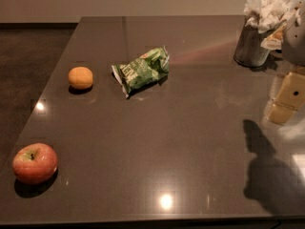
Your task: Move apple near green jalapeno chip bag
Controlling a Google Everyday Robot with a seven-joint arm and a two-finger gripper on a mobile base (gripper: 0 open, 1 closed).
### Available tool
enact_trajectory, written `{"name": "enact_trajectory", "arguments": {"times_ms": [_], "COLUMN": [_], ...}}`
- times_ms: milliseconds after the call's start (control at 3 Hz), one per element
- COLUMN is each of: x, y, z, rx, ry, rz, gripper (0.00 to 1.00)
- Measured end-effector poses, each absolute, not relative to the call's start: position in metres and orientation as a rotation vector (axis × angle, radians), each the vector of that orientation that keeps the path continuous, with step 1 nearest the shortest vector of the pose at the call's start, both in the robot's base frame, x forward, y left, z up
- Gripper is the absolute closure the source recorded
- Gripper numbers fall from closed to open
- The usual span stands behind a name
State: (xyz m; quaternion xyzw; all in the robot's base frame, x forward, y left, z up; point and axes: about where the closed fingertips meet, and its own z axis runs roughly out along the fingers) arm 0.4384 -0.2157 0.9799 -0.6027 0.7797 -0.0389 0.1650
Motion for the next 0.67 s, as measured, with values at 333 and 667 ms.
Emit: {"name": "enact_trajectory", "arguments": {"times_ms": [333,667], "x": [0.438,0.438], "y": [-0.216,-0.195], "z": [0.98,0.976], "rx": [-1.717,-1.748], "ry": [2.221,2.186], "rz": [-0.111,-0.057], "gripper": [0.0,0.0]}}
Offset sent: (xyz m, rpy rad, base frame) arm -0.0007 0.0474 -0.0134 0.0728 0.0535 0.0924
